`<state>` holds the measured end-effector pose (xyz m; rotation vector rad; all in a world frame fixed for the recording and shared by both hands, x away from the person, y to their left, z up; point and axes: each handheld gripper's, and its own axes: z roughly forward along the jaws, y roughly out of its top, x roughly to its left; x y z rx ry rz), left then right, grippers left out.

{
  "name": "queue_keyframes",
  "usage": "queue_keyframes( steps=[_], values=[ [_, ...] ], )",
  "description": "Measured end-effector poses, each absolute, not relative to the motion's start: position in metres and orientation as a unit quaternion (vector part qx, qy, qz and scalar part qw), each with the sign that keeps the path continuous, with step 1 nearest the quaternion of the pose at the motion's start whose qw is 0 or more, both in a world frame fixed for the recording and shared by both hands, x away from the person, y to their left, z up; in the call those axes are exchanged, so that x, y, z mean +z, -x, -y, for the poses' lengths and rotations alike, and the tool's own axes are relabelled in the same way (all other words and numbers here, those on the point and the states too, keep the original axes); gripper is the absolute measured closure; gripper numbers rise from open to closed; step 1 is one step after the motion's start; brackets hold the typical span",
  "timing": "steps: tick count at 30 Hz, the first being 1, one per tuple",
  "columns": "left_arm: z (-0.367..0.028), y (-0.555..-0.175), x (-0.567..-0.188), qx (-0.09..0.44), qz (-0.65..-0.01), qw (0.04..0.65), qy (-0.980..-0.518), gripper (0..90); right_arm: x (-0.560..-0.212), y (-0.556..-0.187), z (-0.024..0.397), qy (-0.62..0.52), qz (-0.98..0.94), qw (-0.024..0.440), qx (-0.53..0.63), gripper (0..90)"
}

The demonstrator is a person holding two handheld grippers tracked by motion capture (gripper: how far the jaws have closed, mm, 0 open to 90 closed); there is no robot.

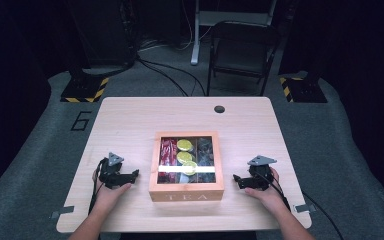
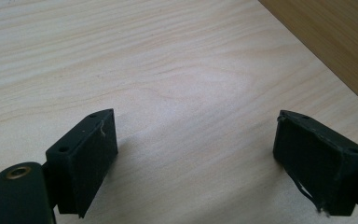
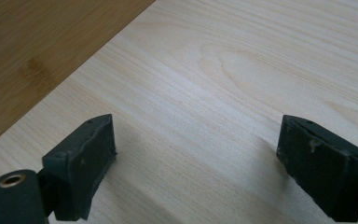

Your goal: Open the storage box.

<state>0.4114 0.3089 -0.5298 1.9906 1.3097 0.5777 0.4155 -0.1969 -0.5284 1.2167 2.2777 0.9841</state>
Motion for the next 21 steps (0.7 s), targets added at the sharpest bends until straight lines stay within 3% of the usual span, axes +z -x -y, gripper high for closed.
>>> queue_keyframes(
  steps=[9,21],
  values=[
    [-0.3094,-0.4108,-0.5296,0.219,-0.499,0.339,-0.767,13.8,-0.5286,-0.4156,0.1966,-0.435,-0.806,0.189,0.353,11.6],
    [-0.3079,-0.4079,-0.5261,0.218,-0.503,0.336,-0.766,23.7,-0.5223,-0.4113,0.1941,-0.433,-0.814,0.18,0.344,29.3]
  ],
)
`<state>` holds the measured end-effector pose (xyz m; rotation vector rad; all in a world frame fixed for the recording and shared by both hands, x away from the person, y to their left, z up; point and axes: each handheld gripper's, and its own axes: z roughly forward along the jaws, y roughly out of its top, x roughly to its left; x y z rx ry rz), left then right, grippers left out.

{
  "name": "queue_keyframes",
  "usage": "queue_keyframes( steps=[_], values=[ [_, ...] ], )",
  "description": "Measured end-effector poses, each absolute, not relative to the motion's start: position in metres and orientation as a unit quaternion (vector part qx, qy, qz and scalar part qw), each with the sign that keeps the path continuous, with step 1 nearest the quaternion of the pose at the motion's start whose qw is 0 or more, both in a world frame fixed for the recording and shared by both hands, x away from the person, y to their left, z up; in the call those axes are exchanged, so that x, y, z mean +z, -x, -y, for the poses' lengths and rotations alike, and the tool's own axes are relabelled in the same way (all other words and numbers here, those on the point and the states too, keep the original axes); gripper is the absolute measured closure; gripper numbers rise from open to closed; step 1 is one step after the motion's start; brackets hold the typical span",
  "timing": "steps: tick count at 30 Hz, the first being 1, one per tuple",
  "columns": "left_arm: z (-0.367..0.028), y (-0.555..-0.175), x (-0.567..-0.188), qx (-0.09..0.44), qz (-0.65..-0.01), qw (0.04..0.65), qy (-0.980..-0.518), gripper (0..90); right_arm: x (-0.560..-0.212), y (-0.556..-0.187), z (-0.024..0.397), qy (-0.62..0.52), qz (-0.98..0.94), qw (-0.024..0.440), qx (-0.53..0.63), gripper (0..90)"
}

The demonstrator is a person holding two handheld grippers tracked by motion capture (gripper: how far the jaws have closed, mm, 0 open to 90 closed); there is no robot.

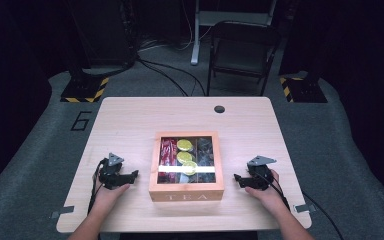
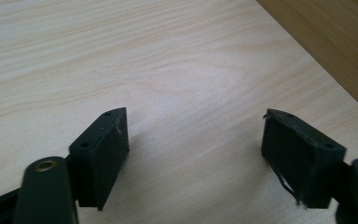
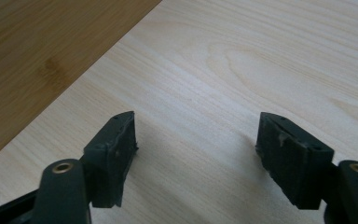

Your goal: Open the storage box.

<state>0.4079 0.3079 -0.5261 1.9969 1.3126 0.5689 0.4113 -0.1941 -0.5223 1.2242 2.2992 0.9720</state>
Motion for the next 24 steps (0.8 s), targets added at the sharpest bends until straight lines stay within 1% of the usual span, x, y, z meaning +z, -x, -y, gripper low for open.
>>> queue_keyframes(
  steps=[2,8,10,16,20,21,24],
  values=[
    [-0.31,-0.408,-0.525,0.211,-0.506,0.338,-0.765,25.4,-0.522,-0.411,0.194,-0.436,-0.813,0.18,0.342,31.6],
    [-0.314,-0.409,-0.521,0.191,-0.526,0.35,-0.751,37.2,-0.516,-0.409,0.197,-0.44,-0.81,0.171,0.347,36.9],
    [-0.314,-0.408,-0.518,0.191,-0.524,0.348,-0.754,38.2,-0.513,-0.408,0.198,-0.44,-0.809,0.165,0.353,38.5],
    [-0.309,-0.404,-0.51,0.191,-0.51,0.353,-0.761,40.4,-0.507,-0.404,0.2,-0.438,-0.808,0.173,0.355,40.7],
    [-0.308,-0.401,-0.505,0.171,-0.51,0.374,-0.756,41.5,-0.503,-0.403,0.201,-0.437,-0.806,0.173,0.359,42.9],
    [-0.308,-0.401,-0.504,0.164,-0.51,0.377,-0.756,41.4,-0.501,-0.402,0.201,-0.436,-0.809,0.165,0.358,43.4],
    [-0.308,-0.399,-0.501,0.16,-0.511,0.389,-0.749,41.3,-0.497,-0.4,0.201,-0.434,-0.806,0.165,0.367,44.4]
  ],
)
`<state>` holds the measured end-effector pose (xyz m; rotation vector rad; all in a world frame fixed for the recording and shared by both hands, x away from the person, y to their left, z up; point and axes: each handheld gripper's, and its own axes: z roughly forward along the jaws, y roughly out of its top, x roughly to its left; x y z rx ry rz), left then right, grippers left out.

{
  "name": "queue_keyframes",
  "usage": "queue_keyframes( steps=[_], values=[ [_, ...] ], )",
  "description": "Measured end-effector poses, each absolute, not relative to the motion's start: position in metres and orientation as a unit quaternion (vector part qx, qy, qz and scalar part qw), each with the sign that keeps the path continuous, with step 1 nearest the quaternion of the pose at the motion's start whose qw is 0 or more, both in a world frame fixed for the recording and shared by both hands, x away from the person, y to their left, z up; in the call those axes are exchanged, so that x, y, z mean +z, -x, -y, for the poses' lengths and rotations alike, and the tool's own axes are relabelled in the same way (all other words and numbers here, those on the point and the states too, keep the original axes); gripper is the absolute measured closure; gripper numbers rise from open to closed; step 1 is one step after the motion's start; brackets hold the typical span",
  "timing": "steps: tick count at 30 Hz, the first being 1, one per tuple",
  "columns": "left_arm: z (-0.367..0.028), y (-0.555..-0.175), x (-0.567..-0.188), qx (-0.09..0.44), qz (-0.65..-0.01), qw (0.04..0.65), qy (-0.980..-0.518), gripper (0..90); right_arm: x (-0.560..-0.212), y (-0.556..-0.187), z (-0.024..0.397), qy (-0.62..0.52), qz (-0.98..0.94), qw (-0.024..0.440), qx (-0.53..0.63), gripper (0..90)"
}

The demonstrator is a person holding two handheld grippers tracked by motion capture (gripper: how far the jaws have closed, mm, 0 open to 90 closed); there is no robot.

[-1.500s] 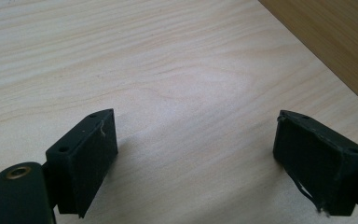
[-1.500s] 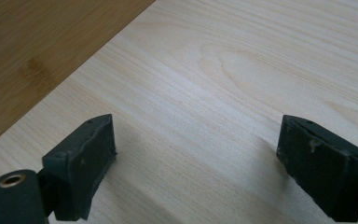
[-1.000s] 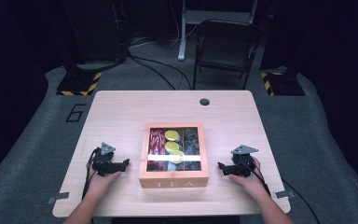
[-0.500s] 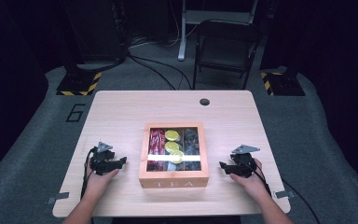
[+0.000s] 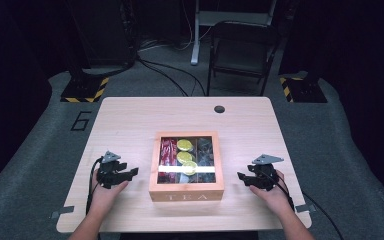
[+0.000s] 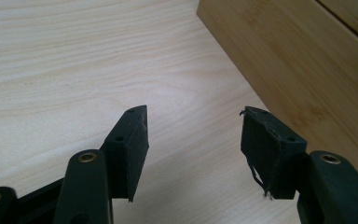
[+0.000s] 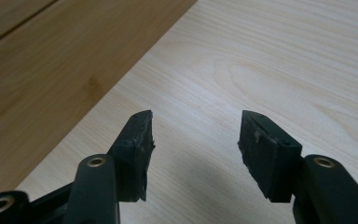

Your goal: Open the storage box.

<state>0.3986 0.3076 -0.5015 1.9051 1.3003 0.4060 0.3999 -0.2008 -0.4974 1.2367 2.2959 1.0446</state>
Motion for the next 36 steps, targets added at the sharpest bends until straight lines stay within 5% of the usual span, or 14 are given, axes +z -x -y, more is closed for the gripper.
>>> queue_keyframes(
  steps=[36],
  values=[
    [-0.282,-0.371,-0.457,0.137,-0.495,0.415,-0.751,48.3,-0.439,-0.374,0.18,-0.404,-0.809,0.155,0.397,52.2]
  ],
)
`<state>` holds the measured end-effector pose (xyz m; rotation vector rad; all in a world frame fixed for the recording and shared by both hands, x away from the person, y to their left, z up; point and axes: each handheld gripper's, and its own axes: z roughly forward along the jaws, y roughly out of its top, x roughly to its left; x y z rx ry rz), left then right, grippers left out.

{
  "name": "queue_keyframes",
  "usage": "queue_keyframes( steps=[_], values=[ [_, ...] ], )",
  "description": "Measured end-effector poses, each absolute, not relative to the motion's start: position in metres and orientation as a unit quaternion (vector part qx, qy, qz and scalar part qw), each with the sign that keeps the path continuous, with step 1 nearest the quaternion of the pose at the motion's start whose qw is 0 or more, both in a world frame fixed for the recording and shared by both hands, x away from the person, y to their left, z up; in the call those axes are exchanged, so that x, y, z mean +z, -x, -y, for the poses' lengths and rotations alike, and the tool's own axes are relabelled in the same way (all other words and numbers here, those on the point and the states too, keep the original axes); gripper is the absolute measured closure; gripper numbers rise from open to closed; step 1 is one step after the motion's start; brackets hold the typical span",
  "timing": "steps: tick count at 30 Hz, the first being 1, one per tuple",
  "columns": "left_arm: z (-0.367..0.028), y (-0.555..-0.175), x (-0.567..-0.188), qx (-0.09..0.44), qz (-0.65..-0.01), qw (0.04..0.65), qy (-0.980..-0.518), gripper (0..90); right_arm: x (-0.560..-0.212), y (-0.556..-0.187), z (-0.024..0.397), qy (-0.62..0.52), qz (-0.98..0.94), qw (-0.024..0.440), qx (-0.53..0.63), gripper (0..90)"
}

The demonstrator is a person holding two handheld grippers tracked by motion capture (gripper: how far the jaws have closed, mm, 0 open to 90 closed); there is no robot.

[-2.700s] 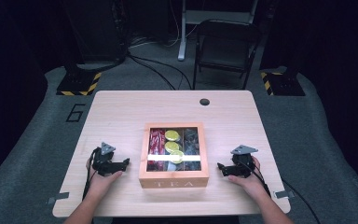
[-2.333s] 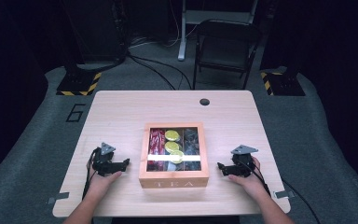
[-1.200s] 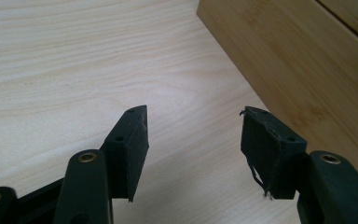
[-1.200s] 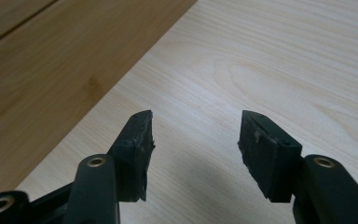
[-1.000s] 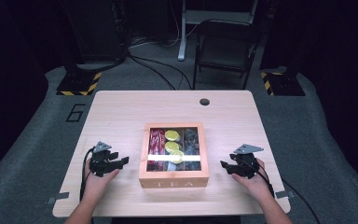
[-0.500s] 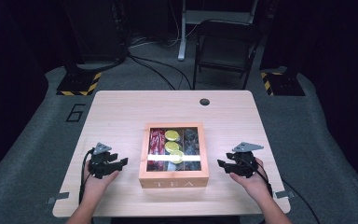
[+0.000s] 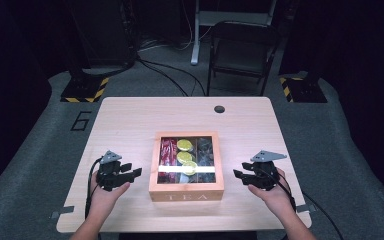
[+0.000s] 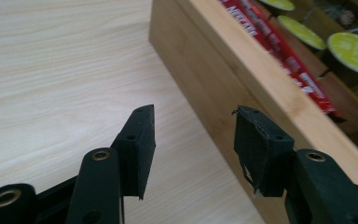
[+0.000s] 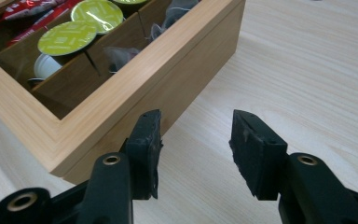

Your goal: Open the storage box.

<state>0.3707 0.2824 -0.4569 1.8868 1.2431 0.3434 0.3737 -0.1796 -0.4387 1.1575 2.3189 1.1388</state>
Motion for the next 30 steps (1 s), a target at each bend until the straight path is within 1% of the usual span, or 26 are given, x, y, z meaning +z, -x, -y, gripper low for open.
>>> queue_keyframes(
  steps=[3,10,12,15,16,18,21,23,26,28,30],
  values=[
    [-0.276,-0.366,-0.452,0.14,-0.483,0.415,-0.758,48.3,-0.435,-0.368,0.177,-0.397,-0.809,0.158,0.404,51.7],
    [-0.268,-0.355,-0.444,0.14,-0.473,0.429,-0.757,48.5,-0.43,-0.358,0.172,-0.382,-0.812,0.168,0.409,51.9],
    [-0.267,-0.352,-0.442,0.136,-0.468,0.432,-0.759,48.5,-0.43,-0.355,0.171,-0.378,-0.815,0.163,0.408,54.3],
    [-0.266,-0.346,-0.439,0.14,-0.46,0.431,-0.764,48.2,-0.43,-0.349,0.168,-0.374,-0.819,0.159,0.405,54.4],
    [-0.265,-0.343,-0.438,0.143,-0.458,0.432,-0.764,48.1,-0.43,-0.348,0.167,-0.37,-0.821,0.16,0.405,54.3],
    [-0.263,-0.339,-0.437,0.148,-0.452,0.429,-0.768,47.6,-0.43,-0.345,0.165,-0.365,-0.824,0.149,0.406,53.4],
    [-0.263,-0.332,-0.435,0.151,-0.442,0.428,-0.773,46.6,-0.429,-0.339,0.161,-0.356,-0.826,0.162,0.405,50.9],
    [-0.264,-0.329,-0.435,0.153,-0.444,0.431,-0.771,45.2,-0.429,-0.335,0.159,-0.353,-0.827,0.164,0.405,51.4],
    [-0.265,-0.326,-0.437,0.151,-0.444,0.434,-0.77,44.7,-0.429,-0.332,0.158,-0.349,-0.827,0.161,0.41,57.0],
    [-0.265,-0.324,-0.441,0.146,-0.442,0.438,-0.769,44.8,-0.43,-0.329,0.158,-0.345,-0.826,0.167,0.412,61.1],
    [-0.264,-0.323,-0.442,0.147,-0.442,0.441,-0.767,48.0,-0.432,-0.327,0.159,-0.347,-0.824,0.165,0.417,64.2]
  ],
)
